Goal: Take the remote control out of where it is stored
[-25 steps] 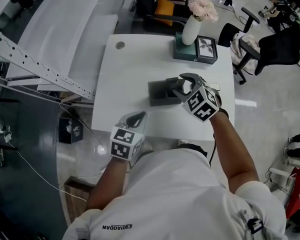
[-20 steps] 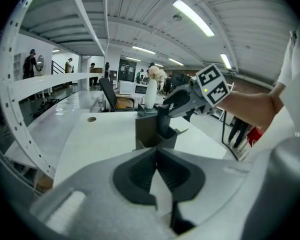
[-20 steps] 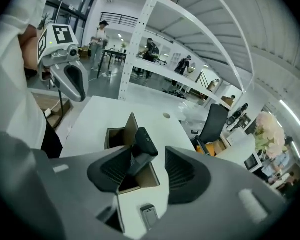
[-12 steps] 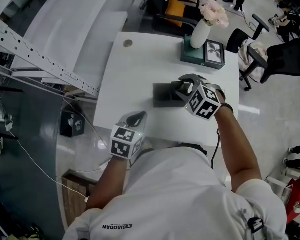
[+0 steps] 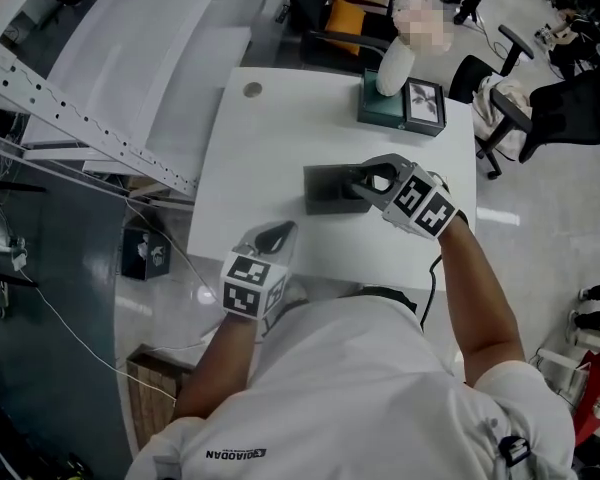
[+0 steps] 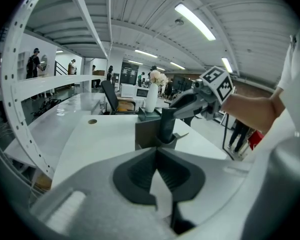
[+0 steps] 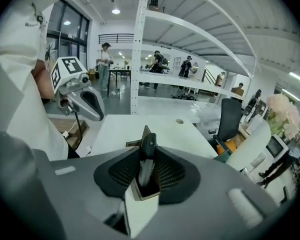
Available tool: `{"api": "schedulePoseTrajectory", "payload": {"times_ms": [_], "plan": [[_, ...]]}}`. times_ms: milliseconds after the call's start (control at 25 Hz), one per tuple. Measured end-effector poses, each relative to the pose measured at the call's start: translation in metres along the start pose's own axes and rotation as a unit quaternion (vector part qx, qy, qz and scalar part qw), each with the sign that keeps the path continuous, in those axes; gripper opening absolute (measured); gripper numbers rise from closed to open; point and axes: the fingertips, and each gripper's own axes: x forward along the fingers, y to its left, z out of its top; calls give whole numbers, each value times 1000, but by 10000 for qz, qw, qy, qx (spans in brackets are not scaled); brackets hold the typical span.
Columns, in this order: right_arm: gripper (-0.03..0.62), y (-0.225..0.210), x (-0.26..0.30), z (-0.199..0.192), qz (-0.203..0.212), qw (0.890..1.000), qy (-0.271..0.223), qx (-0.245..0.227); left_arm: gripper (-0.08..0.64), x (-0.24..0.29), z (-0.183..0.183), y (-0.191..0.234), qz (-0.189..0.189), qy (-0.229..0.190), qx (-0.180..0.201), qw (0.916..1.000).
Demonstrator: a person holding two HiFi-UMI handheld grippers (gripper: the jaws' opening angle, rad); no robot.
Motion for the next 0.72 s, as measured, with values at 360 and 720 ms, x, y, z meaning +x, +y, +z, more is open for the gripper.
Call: {"api": "schedulePoseTrajectory", "payload": {"times_ms": [360,720], "plan": [[100,-6,-34,28,-538,9962,-482,491,3,-10,-3,-1,-122,-117,113,9998],[98,3,-76,58,-1364,9849,-890,592,3,-22,-9,-3,-423,-126,306,9986]]}}
